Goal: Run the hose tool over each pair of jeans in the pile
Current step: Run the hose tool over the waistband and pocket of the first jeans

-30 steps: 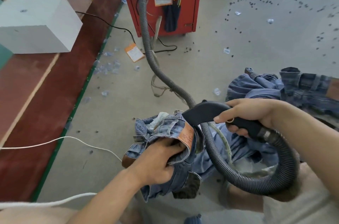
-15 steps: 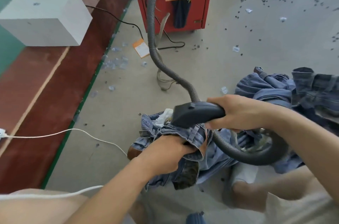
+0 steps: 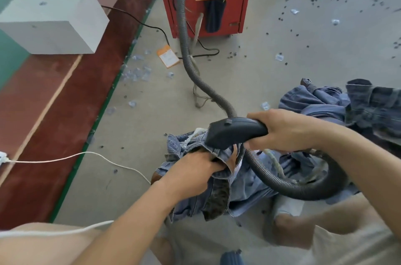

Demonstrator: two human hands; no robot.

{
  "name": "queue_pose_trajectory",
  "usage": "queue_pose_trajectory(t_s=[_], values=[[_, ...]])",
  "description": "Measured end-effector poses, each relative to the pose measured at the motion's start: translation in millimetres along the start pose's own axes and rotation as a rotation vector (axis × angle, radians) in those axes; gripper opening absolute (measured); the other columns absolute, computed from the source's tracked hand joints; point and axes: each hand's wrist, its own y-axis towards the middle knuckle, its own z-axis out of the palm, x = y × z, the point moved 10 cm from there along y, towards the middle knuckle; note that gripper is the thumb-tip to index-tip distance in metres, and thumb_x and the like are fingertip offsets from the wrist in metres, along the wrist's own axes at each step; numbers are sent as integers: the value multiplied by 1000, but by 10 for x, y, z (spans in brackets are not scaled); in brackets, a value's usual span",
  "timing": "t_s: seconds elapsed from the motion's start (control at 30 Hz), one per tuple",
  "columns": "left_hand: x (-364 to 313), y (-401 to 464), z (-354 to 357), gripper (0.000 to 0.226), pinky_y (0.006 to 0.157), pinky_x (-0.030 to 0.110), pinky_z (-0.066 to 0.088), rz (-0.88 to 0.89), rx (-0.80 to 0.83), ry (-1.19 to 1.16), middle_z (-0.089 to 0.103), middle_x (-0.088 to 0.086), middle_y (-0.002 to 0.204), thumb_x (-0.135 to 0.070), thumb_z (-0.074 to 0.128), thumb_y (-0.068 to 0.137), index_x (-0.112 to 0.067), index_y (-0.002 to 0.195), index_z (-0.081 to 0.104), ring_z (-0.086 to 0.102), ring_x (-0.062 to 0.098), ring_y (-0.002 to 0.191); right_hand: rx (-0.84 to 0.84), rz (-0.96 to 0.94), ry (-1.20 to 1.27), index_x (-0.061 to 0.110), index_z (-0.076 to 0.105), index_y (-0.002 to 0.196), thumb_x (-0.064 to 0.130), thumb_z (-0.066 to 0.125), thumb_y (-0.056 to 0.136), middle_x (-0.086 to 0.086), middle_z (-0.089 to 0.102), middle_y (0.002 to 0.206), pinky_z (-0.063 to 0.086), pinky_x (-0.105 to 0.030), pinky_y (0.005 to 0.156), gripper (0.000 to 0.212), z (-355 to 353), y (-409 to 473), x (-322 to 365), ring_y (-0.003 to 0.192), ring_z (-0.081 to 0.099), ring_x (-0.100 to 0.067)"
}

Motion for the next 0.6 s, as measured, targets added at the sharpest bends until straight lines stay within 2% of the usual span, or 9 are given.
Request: queue_pose_trajectory(t_s=[0.1, 0.17, 0.23, 0.3, 0.37, 0.43, 0.5, 0.53, 0.6], values=[[102, 3, 24, 76, 108, 42, 46, -42, 18, -54, 52, 3, 149, 3, 50, 78, -34, 144, 56, 42, 32, 138, -179, 1, 90, 43, 57, 91, 38, 74, 88, 18, 68, 68, 46, -17, 43, 18, -249, -66, -60, 45, 62, -7], [127, -8, 16, 76, 112, 39, 41, -65, 0, -119, 48, 2, 154, 3, 50, 78, -33, 144, 56, 38, 31, 143, -228, -5, 114, 45, 56, 90, 42, 74, 88, 11, 67, 60, 45, -19, 41, 18, -407, -135, -118, 40, 58, -8], [173, -6, -36, 76, 119, 36, 33, -87, -43, -200, 46, 0, 157, 5, 49, 78, -30, 145, 56, 33, 28, 147, -166, 18, 95, 44, 57, 92, 45, 75, 88, 3, 68, 62, 49, -24, 44, 18, -463, -202, -196, 44, 62, -13], [194, 4, -99, 75, 123, 35, 30, -94, -80, -284, 48, -2, 157, 7, 48, 78, -27, 144, 58, 33, 24, 149, -18, 67, 46, 45, 59, 95, 45, 75, 88, 1, 70, 70, 53, -25, 50, 18, -361, -259, -257, 52, 67, -15], [186, 8, -114, 74, 117, 37, 40, -83, -90, -365, 56, -2, 149, 9, 46, 75, -25, 139, 63, 43, 23, 142, 134, 76, 36, 47, 59, 94, 40, 75, 88, 2, 71, 76, 54, -23, 53, 18, -143, -282, -210, 55, 67, -13], [157, 2, -85, 70, 103, 40, 50, -68, -74, -368, 63, 1, 138, 9, 45, 74, -26, 131, 68, 51, 26, 129, 176, 42, 6, 45, 60, 92, 38, 75, 87, 5, 71, 79, 52, -21, 54, 18, 41, -235, -102, 55, 65, -7], [137, -11, -56, 66, 97, 34, 50, -52, -78, -367, 62, 4, 135, 9, 46, 75, -26, 125, 69, 52, 29, 125, 82, 1, -48, 39, 60, 92, 38, 75, 87, 10, 70, 78, 49, -21, 54, 16, 72, -136, -6, 58, 64, -6], [155, -14, -60, 65, 99, 31, 47, -51, -92, -382, 60, 3, 138, 10, 46, 75, -25, 126, 69, 51, 29, 128, 19, -7, -39, 38, 59, 91, 37, 75, 87, 12, 69, 76, 49, -21, 53, 16, 46, -98, 24, 58, 64, -7], [208, -6, -84, 70, 112, 32, 40, -71, -113, -384, 52, -1, 150, 12, 46, 77, -22, 135, 65, 42, 23, 140, -95, 9, 54, 36, 58, 92, 35, 74, 89, 15, 69, 71, 49, -20, 49, 16, -66, -67, 8, 52, 64, -9]])
